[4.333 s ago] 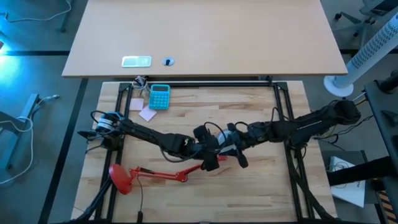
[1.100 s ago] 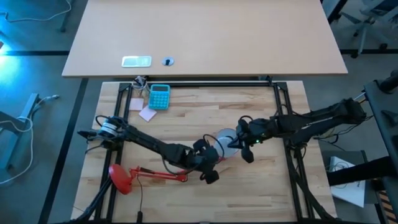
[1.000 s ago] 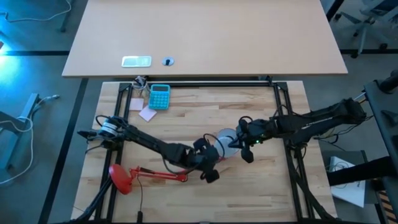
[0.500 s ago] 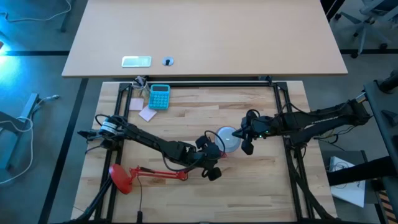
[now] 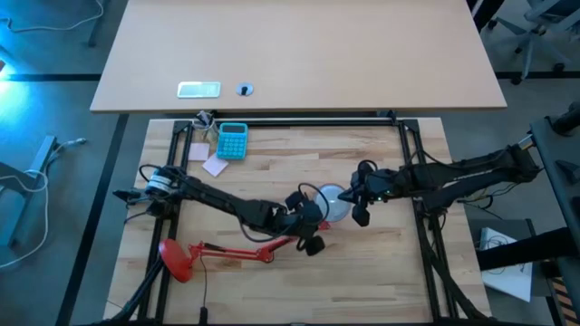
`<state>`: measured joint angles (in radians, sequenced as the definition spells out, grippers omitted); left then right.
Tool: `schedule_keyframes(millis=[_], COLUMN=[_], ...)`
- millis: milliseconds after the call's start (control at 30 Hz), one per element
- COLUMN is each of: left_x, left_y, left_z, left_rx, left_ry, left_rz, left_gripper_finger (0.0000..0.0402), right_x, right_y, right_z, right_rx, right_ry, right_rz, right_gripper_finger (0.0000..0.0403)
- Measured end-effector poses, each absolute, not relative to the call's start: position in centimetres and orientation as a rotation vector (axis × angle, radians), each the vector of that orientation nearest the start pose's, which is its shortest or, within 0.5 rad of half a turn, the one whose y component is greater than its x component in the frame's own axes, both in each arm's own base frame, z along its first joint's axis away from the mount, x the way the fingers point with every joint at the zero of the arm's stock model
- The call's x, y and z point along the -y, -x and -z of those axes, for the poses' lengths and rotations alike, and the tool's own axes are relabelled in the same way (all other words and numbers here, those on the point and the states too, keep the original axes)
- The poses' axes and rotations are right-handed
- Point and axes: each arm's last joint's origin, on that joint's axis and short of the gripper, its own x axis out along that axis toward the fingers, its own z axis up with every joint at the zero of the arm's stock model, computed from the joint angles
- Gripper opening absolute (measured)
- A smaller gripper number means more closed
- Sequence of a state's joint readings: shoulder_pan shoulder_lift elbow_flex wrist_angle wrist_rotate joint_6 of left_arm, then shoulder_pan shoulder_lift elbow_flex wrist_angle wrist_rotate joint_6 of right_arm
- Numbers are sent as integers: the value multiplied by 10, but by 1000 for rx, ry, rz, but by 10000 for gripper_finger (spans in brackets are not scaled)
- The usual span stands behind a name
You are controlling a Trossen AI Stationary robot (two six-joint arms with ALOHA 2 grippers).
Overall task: Screw lightbulb
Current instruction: Insert the light bulb into the red lamp
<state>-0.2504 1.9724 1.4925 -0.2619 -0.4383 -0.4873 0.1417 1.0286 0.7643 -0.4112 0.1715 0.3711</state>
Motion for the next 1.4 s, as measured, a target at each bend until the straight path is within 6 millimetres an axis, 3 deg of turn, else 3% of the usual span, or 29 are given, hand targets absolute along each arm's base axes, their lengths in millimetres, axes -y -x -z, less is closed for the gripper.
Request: schedule_keyframes(millis=[300,800,1133,1400], left_x=[82,81,81,80], left_y=[-430,-430,-430,-430], left_z=[-223,-223,-223,-223], left_rx=[-632,-633,-631,-640], left_ry=[226,227,239,245], left_rz=[-375,-374,-378,-382], left_gripper_finger=[1,1,1,1], right_x=[-25,-20,-19,-21], right_y=[-207,-187,-192,-195], right_z=[-263,-281,-261,-259], right_rx=[-662,-562,-689,-704], right_ry=[-277,-331,-303,-316], right_rz=[153,201,282,260], right_gripper_finger=[0,0,0,0])
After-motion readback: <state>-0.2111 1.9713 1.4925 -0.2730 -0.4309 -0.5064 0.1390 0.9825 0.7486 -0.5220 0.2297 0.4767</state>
